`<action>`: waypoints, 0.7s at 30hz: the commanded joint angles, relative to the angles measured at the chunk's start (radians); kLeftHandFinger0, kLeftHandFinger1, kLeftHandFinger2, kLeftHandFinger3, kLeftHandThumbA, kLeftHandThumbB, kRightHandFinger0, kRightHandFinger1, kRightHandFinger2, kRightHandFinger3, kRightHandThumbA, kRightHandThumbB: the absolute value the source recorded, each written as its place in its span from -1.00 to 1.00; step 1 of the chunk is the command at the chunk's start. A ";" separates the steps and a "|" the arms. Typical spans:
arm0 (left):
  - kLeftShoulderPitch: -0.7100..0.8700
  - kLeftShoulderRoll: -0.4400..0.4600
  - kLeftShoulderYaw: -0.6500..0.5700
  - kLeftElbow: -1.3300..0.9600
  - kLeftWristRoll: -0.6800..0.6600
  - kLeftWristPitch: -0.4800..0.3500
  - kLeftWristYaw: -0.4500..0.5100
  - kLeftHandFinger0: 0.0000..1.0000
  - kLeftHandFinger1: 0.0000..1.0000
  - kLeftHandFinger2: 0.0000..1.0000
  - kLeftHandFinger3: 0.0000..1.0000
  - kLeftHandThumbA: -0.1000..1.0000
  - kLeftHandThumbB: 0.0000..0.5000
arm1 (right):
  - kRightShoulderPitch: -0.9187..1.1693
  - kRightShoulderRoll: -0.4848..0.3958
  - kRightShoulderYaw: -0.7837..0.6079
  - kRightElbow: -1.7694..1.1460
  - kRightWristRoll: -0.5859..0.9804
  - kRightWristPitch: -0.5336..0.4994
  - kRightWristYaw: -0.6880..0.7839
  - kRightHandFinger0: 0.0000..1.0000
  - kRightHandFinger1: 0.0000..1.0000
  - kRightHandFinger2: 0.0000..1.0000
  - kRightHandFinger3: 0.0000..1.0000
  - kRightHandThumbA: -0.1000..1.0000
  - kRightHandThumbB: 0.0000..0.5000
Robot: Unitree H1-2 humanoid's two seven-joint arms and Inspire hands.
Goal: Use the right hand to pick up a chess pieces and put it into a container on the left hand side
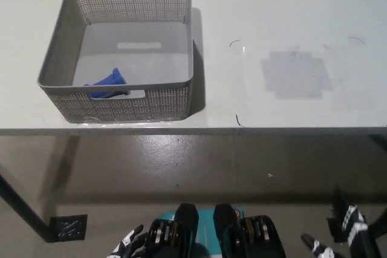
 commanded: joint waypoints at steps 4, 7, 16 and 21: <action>-0.030 -0.002 0.038 -0.028 -0.019 -0.023 0.030 1.00 1.00 1.00 1.00 1.00 -0.07 | 0.017 -0.003 0.021 0.056 0.071 -0.077 0.075 1.00 1.00 1.00 1.00 1.00 0.62; -0.044 0.002 0.064 -0.013 -0.024 -0.044 0.036 1.00 1.00 1.00 1.00 1.00 -0.07 | -0.004 -0.006 0.028 0.086 0.065 -0.072 0.091 1.00 1.00 1.00 1.00 1.00 0.58; -0.051 0.003 0.114 -0.012 -0.021 -0.051 0.042 1.00 1.00 1.00 1.00 1.00 -0.06 | -0.072 -0.009 0.042 0.124 0.075 -0.054 0.128 1.00 1.00 1.00 1.00 1.00 0.51; -0.053 0.001 0.131 -0.011 -0.024 -0.066 0.047 1.00 1.00 1.00 1.00 1.00 -0.11 | -0.110 -0.005 0.046 0.145 0.069 -0.050 0.135 1.00 1.00 1.00 1.00 0.99 0.52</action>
